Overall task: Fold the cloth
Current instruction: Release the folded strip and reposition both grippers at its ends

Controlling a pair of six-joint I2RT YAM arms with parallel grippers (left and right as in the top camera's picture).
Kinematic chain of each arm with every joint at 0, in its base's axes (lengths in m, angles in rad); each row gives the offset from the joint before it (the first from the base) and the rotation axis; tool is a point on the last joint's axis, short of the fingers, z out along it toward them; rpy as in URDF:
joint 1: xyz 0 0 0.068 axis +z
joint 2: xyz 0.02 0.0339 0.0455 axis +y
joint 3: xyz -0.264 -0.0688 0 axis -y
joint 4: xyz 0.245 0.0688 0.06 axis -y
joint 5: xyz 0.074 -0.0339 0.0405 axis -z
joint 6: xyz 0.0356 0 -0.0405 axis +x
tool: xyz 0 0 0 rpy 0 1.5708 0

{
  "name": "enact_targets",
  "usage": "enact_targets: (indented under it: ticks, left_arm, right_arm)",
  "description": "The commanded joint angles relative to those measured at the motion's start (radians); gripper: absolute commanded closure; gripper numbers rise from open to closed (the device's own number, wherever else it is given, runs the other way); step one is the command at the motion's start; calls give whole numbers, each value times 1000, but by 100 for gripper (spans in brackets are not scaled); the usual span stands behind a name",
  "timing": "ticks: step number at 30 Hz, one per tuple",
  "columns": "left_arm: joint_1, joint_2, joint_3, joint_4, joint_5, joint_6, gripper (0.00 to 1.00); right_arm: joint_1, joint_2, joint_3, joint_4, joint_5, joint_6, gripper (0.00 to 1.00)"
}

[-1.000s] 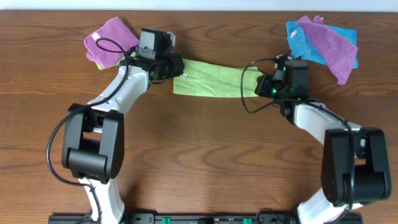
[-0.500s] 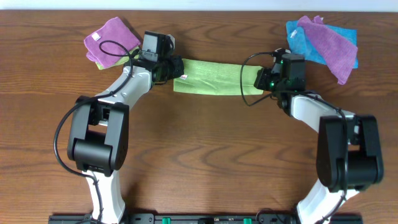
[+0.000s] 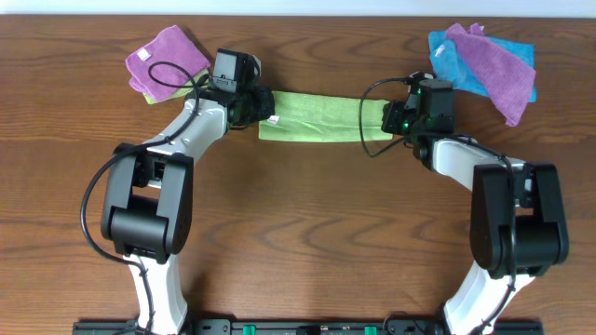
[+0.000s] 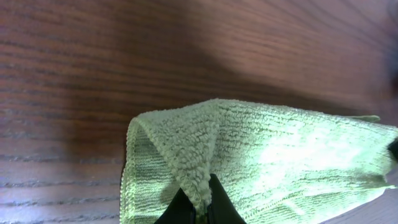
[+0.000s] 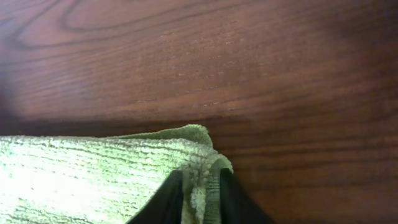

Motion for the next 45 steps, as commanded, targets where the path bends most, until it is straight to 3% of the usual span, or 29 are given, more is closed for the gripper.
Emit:
enact_targets:
  ticks: [1,3,6,8,13,17,20,26,28,32,38,45]
  left_arm:
    - [4,24,17,-9,-20,-3,94]
    - [4,23,17,-10,-19,0,92]
    - [4,21,18,-10,-18,8,63]
    - [4,17,18,-12,-19,16,51]
    - [14,-13,18,-28,-36,36,46]
    - [35,-46,18,-61,-48,57,35]
    - [51,-76,18,-93,-47,60,34]
    - [61,-146,18,-98,-38,59,28]
    - [58,-153,18,-70,4,55,33]
    - [58,-123,17,14,98,-12,93]
    - [44,-46,18,113,142,-126,94]
    - [-6,31,17,176,138,-142,94]
  right_arm:
    - [-8,11,21,2,7,-10,67]
    - [-8,9,21,-1,3,-10,63]
    - [-8,-2,22,-13,-7,-9,61]
    - [-8,-13,22,-24,-7,-9,60]
    - [-8,-41,22,-66,-7,-10,60]
    - [-8,-66,22,-105,-16,-9,60]
    - [-8,-101,22,-135,-30,-6,58]
    - [-8,-223,22,-249,-30,72,48]
    - [-8,-260,22,-300,-32,128,45]
    - [-15,-309,22,-385,-143,222,40]
    - [-27,-311,5,-468,-184,286,38]
    - [-63,-297,-66,-438,-185,306,36]
